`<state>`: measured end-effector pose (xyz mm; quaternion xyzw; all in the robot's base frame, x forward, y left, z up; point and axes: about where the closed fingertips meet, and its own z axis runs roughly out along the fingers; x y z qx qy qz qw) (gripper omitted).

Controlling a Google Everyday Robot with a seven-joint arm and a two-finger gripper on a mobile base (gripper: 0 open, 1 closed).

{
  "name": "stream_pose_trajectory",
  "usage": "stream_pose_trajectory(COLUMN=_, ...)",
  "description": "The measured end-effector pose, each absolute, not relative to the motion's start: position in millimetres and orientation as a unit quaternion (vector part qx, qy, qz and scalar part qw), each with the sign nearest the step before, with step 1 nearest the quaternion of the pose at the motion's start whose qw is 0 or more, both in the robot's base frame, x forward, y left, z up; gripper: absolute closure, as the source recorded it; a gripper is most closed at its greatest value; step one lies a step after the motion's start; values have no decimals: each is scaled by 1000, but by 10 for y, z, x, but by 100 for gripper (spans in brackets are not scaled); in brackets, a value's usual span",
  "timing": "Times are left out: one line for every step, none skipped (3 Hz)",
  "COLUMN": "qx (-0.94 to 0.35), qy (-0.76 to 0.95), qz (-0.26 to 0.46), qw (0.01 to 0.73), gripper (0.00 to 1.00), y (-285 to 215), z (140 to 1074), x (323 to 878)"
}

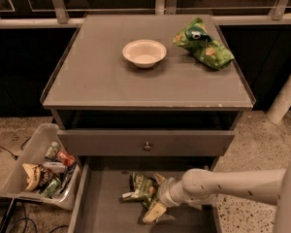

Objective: Pick green jalapeno chip bag from middle drawer and place on counter

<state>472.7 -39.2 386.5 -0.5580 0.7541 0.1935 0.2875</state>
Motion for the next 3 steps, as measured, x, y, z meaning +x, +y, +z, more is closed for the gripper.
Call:
stream_pose_trajectory(qx=-534, qy=775, qz=189, qw=279, gripper=0, y=-370, z=3651, x=4897)
stream_pose_trajectory(qx=-534, qy=775, qz=189, qw=278, gripper=19, y=-365, z=3642, x=4899)
stream_pose_trajectory(qx=-534, qy=775, qz=189, qw=278, gripper=42, y=-365, z=3642, x=4899)
